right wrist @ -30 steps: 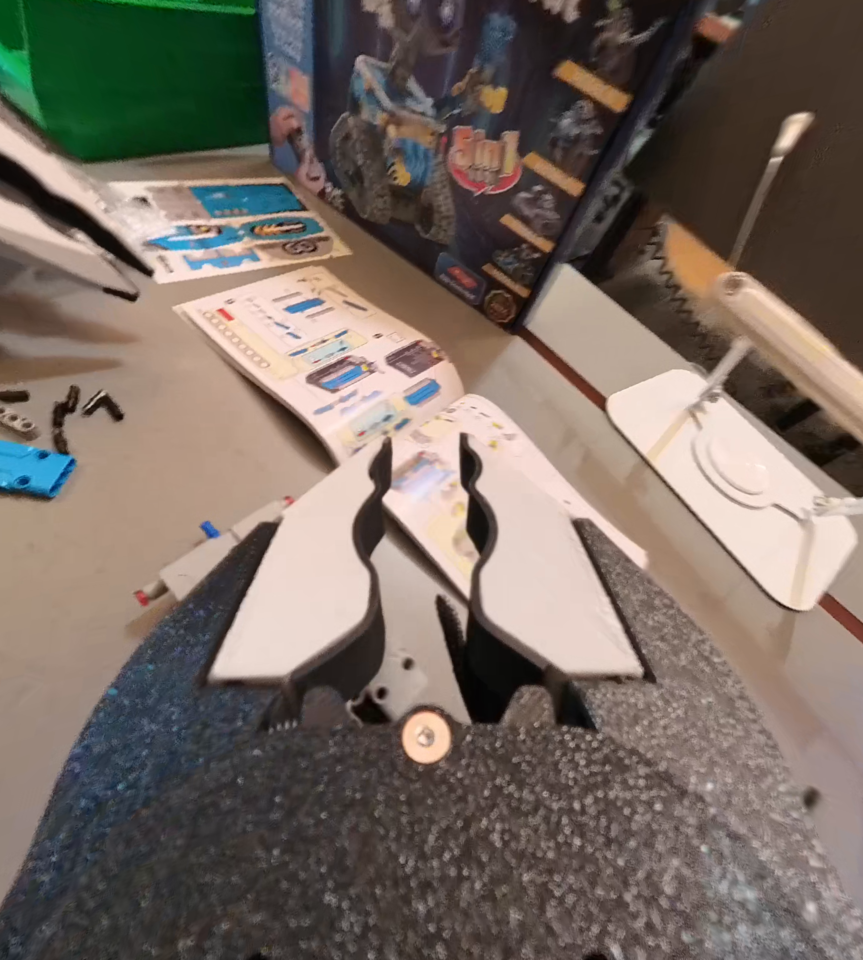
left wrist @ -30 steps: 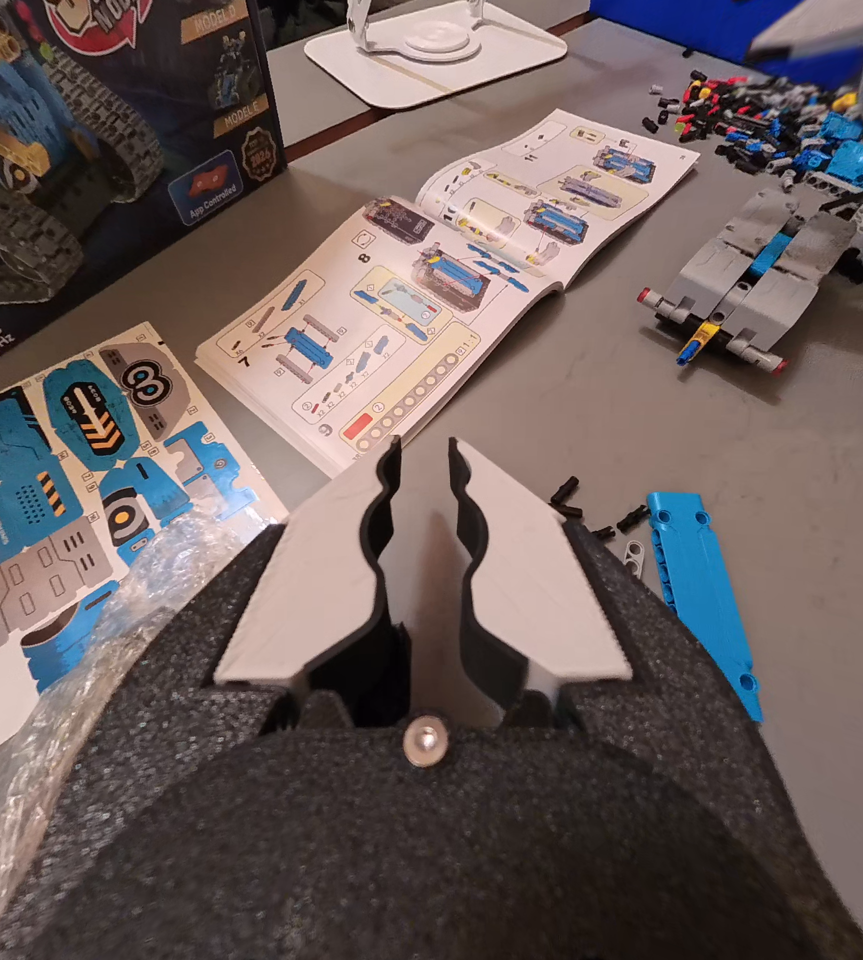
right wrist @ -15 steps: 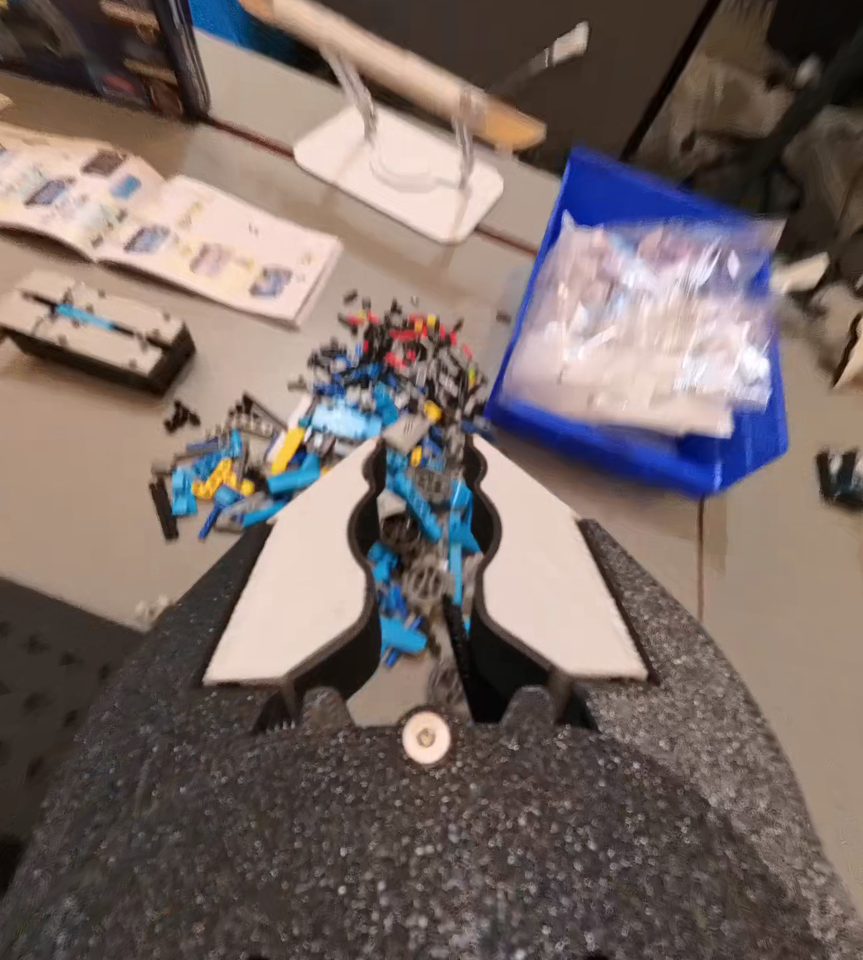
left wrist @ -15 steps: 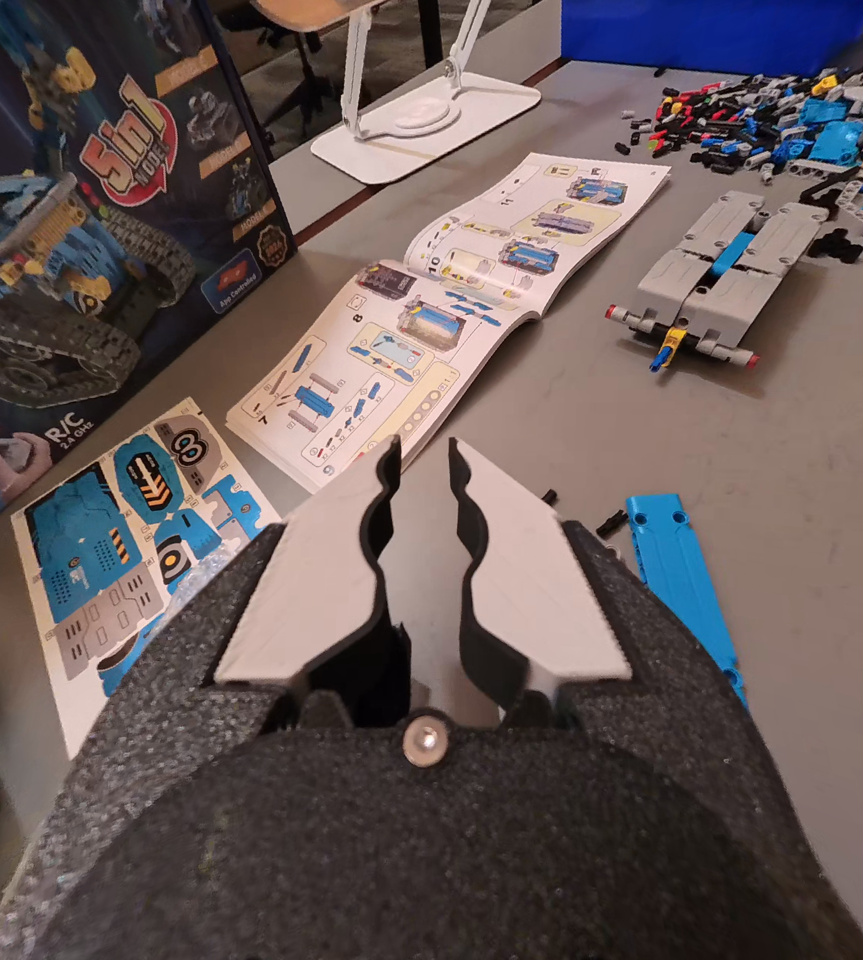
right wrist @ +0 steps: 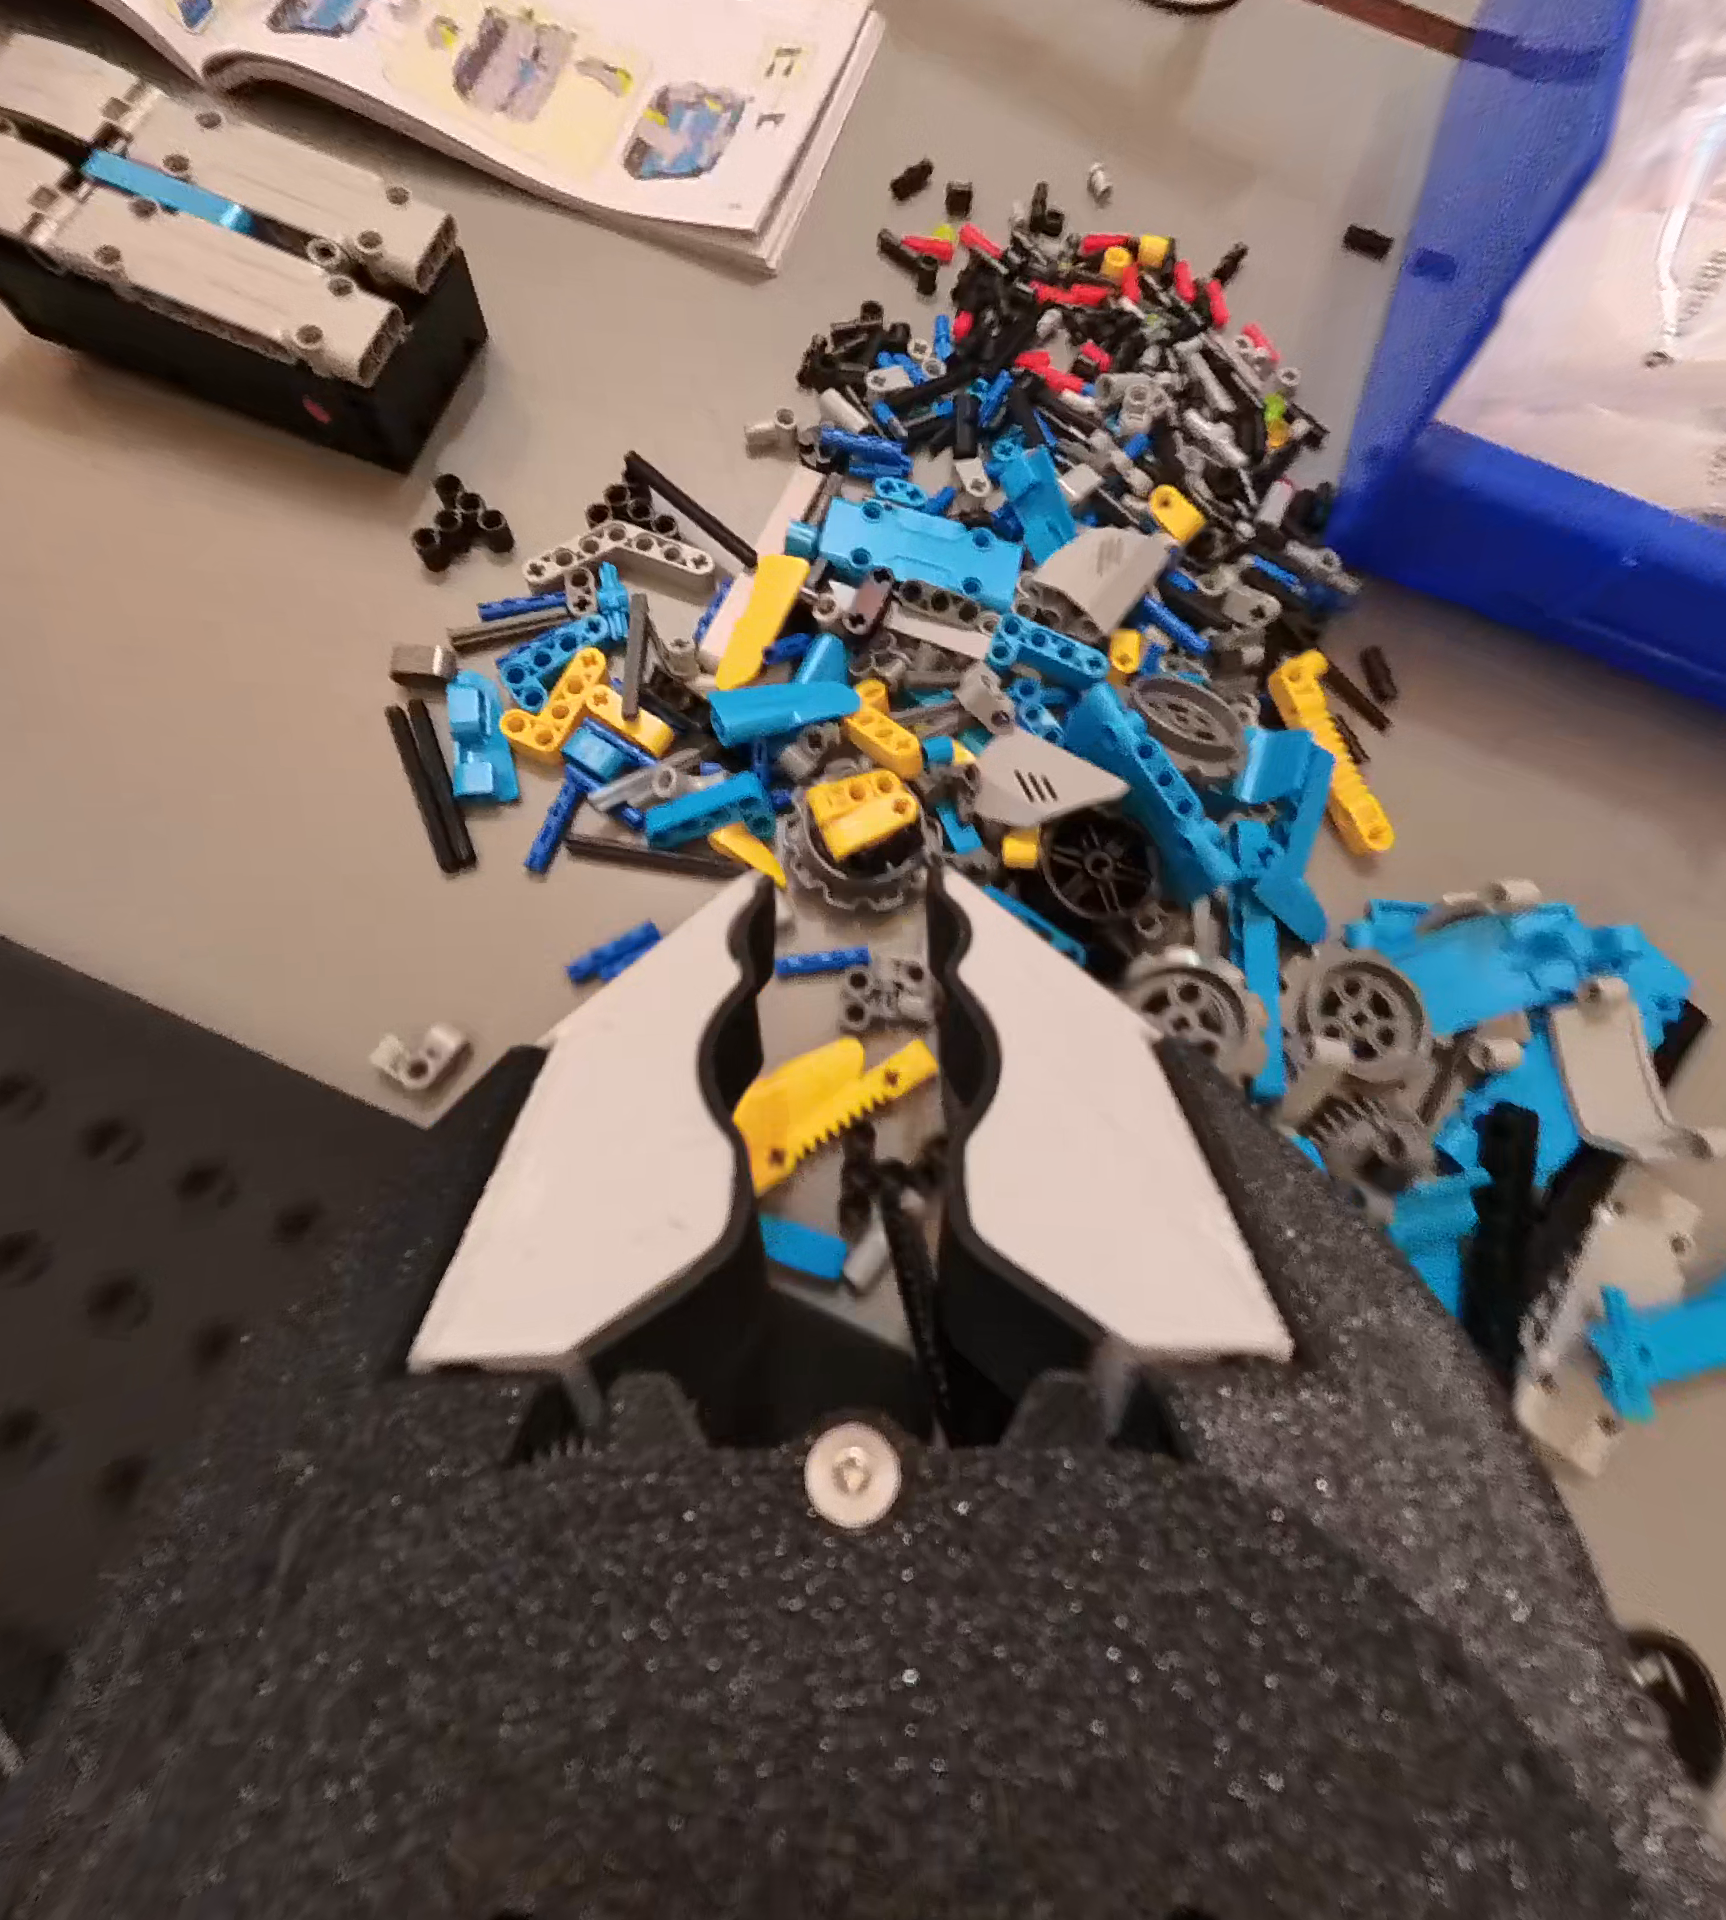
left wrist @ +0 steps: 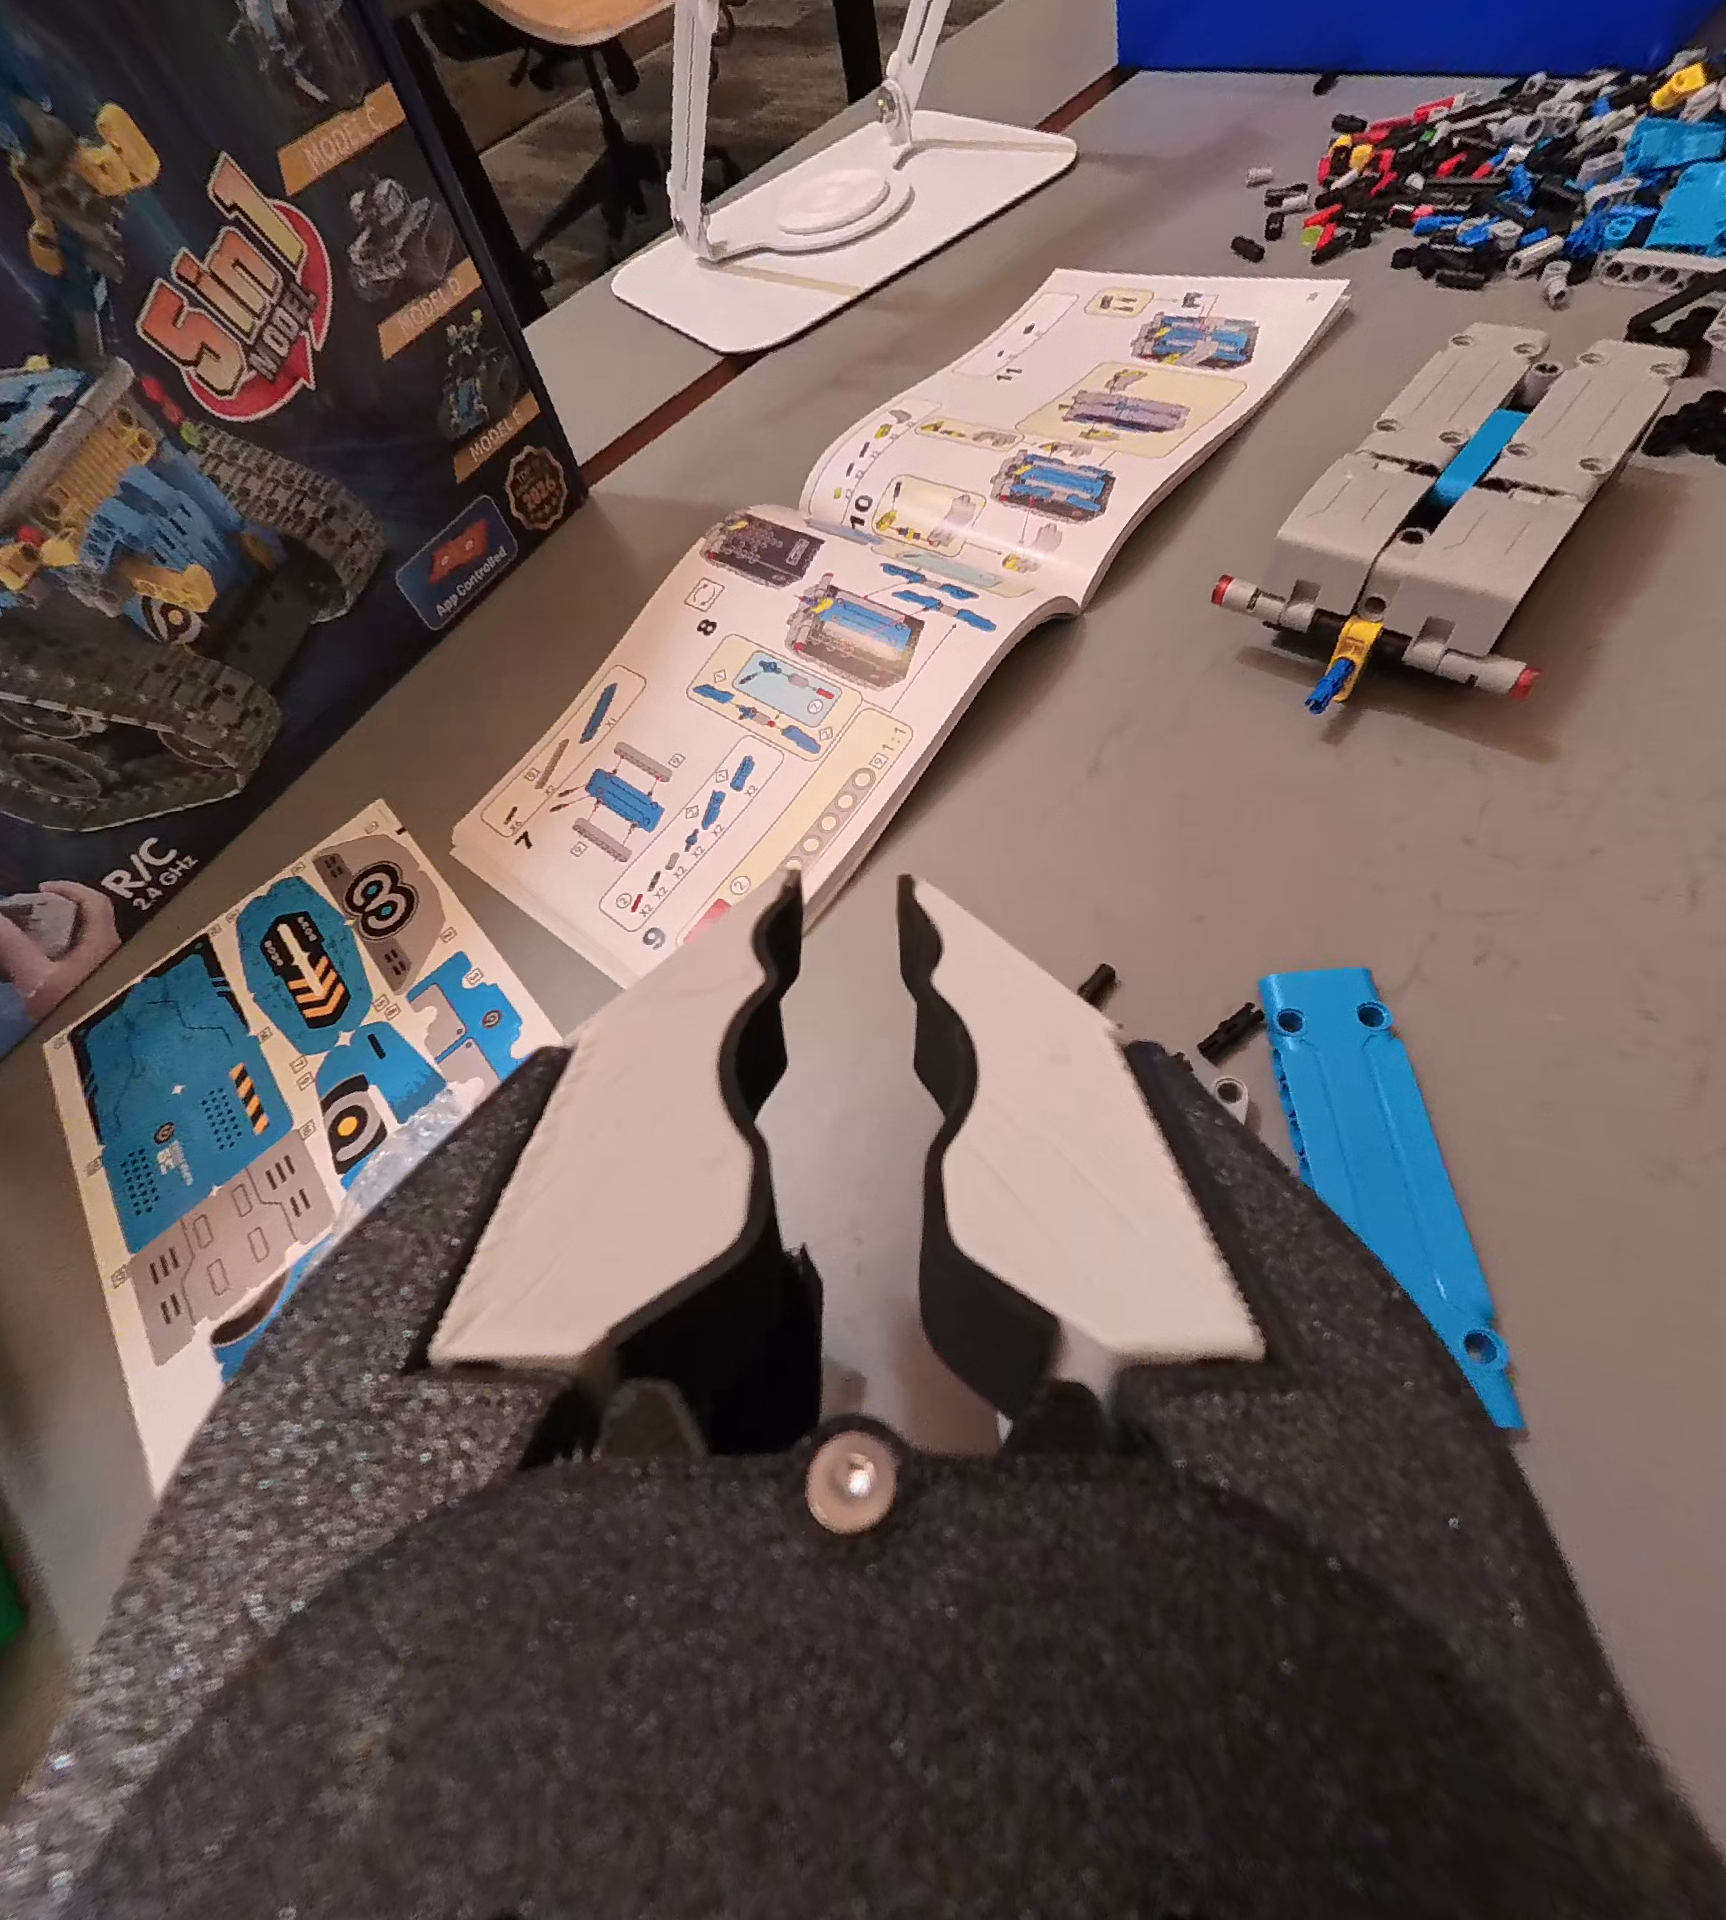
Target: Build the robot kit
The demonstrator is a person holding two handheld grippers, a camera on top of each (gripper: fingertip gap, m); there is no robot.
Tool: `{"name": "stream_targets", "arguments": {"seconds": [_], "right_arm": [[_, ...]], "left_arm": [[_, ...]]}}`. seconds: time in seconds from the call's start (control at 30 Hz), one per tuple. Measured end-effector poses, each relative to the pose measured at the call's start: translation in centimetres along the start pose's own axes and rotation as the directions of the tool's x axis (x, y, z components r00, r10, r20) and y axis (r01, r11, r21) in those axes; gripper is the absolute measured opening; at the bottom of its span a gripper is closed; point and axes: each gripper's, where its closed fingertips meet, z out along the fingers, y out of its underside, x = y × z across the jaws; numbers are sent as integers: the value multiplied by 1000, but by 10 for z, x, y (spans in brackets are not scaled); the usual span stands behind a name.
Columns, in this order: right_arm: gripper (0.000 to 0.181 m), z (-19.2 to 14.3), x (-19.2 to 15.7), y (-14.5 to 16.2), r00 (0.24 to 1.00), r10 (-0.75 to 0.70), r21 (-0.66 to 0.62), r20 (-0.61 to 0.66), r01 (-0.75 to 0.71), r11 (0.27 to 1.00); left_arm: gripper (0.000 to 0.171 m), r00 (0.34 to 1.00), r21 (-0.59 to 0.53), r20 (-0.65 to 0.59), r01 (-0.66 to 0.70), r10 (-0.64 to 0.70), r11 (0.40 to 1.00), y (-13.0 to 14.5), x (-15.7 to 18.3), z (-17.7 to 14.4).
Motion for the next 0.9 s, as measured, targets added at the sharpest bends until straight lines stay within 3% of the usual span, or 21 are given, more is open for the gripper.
{"name": "stream_targets", "arguments": {"seconds": [0.1,0.2,0.37,0.53,0.63,0.77,0.9], "right_arm": [[28,16,-12,-13,998,11,17,54,-11,1000],[28,19,-2,-17,1000,-28,-5,5,28,1000],[27,-29,83,-2,973,-10,-52,-229,-2,999],[27,-76,139,36,942,104,-70,-318,-133,989],[27,-84,138,58,950,121,-85,-289,-151,985],[27,-83,100,92,983,152,-175,-104,-168,970],[27,-80,82,122,992,95,-268,-81,-113,957]], "left_arm": [[17,1000,6,12,-5,5,1000,-1,-2,-1],[17,1000,11,11,3,-3,1000,-2,-3,-2],[17,1000,6,3,-5,5,1000,-2,0,-2],[17,1000,1,-17,-20,20,1000,-2,9,-2],[17,1000,-3,-16,-25,25,1000,-1,9,-1],[17,1000,-6,-20,-12,11,1000,0,8,0],[17,1000,-11,-22,-13,13,1000,2,9,1]]}}
